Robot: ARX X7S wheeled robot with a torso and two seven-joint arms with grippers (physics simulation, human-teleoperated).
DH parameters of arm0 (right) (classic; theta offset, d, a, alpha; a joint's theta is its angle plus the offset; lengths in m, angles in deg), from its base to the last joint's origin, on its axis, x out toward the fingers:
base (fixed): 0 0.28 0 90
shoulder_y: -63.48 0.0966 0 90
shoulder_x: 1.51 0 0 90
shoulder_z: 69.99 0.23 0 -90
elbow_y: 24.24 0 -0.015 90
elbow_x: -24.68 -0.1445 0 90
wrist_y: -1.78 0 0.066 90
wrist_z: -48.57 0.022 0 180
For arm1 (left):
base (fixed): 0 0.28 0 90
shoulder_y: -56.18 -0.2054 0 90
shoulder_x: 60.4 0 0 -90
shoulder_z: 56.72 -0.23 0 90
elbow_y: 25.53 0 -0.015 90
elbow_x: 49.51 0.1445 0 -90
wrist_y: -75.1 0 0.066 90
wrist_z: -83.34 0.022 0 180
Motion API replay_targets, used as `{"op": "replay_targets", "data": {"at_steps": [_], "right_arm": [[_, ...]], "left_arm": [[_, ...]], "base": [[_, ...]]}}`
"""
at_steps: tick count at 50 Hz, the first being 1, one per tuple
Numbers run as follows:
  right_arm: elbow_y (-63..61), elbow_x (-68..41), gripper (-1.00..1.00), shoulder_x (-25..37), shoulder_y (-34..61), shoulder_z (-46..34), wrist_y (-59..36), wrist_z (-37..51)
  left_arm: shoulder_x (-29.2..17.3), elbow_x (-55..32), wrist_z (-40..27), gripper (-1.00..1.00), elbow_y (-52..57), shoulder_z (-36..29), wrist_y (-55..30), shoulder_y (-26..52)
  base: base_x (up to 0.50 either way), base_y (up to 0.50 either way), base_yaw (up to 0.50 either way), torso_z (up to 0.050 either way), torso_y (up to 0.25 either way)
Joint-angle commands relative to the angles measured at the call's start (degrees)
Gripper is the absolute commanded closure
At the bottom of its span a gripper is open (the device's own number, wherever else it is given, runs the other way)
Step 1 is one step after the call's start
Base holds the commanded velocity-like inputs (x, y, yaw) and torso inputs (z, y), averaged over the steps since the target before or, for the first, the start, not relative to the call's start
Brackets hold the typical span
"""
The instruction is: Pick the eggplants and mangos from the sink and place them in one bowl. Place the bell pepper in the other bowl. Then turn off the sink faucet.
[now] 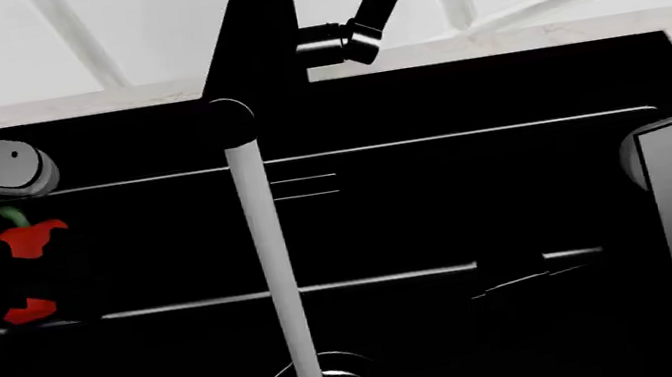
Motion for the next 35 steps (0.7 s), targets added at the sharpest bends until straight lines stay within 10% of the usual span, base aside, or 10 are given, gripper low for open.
{"op": "replay_targets", "data": {"at_steps": [1,35], "right_arm": [[0.4,0.1,-1.0,-0.6,1.0,-0.2,-0.5,-0.1],[-0.2,0.7,-1.0,-0.3,-1.0,0.2,1.0,-0.2]], "left_arm": [[-0.1,-1.9,0.8,1.0,0.8,1.6,1.6,-0.1],[-6.7,4.0,0.3,1.0,16.7,1.9,8.1,-2.7]], "base": [[0.0,0.0,0.0,0.01,0.154],[0.0,0.0,0.0,0.008,0.106]]}}
